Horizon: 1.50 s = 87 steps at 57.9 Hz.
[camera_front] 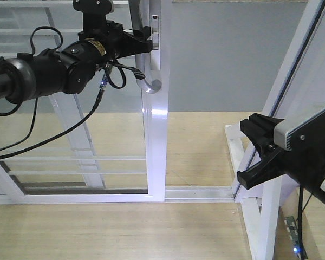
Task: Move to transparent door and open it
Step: 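Push the door frame farther open with the left gripper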
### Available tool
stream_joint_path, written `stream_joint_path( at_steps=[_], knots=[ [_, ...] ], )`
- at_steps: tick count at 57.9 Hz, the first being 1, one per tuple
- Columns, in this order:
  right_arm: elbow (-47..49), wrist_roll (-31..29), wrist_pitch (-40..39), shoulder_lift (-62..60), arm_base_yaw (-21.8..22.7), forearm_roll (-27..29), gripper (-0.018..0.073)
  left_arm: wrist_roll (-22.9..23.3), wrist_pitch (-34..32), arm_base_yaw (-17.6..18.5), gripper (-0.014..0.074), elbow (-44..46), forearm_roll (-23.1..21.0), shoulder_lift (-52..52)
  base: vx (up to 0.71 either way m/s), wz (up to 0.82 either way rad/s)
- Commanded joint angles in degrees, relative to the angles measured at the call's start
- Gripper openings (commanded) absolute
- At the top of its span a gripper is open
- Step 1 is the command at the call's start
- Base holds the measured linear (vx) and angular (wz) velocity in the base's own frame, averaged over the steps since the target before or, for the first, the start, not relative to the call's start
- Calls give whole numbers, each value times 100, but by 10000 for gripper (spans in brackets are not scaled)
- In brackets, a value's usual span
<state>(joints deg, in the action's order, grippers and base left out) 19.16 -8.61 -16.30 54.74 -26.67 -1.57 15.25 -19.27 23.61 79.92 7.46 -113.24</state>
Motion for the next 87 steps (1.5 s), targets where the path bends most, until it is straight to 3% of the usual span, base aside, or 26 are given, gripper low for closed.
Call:
stream_joint_path(
  at_steps=[1,7,12,27,48,87],
  knots=[
    [167,-68,-500,-61,31,-4,30,60,-284,-8,552,394,-97,205,0,0],
    [167,-68,-500,-61,31,-4,30,11,-106,-14,499,557,-101,142,0,0],
    [167,-68,-500,-61,31,-4,30,-29,-51,-36,405,600,-101,142,0,0],
    [167,-62,-505,-61,31,-4,30,-29,351,-60,-8,600,-101,274,0,0],
    [167,-62,-504,-61,31,-4,30,-23,1059,-602,-2,600,-101,563,0,0],
    [167,-62,-437,-61,31,-4,30,-28,1329,-1459,0,600,-95,741,0,0]
  ],
)
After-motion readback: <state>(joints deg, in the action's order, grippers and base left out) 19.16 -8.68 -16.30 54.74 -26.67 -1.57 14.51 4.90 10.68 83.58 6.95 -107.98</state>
